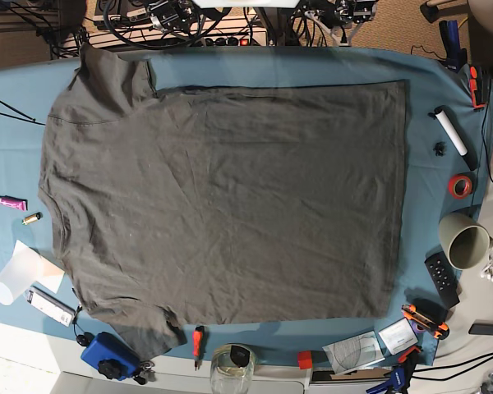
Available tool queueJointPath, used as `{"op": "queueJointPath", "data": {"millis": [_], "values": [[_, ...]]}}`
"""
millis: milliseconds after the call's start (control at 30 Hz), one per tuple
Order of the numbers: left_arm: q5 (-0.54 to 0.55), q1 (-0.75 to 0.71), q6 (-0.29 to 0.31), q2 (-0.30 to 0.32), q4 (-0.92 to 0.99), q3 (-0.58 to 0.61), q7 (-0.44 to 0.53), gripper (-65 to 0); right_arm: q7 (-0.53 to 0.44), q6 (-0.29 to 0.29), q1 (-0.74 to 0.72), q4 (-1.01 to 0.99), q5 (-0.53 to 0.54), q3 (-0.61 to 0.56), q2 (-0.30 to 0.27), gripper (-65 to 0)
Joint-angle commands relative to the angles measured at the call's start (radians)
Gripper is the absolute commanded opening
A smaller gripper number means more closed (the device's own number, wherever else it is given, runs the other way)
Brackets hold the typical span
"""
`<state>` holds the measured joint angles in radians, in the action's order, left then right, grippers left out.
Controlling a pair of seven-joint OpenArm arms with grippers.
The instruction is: Fold the T-shirt properly
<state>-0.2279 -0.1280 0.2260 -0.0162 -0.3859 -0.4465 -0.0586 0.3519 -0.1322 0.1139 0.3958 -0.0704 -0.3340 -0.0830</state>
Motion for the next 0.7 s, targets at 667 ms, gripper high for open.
{"op": "queueJointPath", "data": {"millis": [667], "values": [[-0.003,-0.01,0.012,0.002,-0.029,-0.001,0.007,-65.0,0.008,-0.006,0.001,0.008,0.003,0.0,-0.009,-63.7]]}}
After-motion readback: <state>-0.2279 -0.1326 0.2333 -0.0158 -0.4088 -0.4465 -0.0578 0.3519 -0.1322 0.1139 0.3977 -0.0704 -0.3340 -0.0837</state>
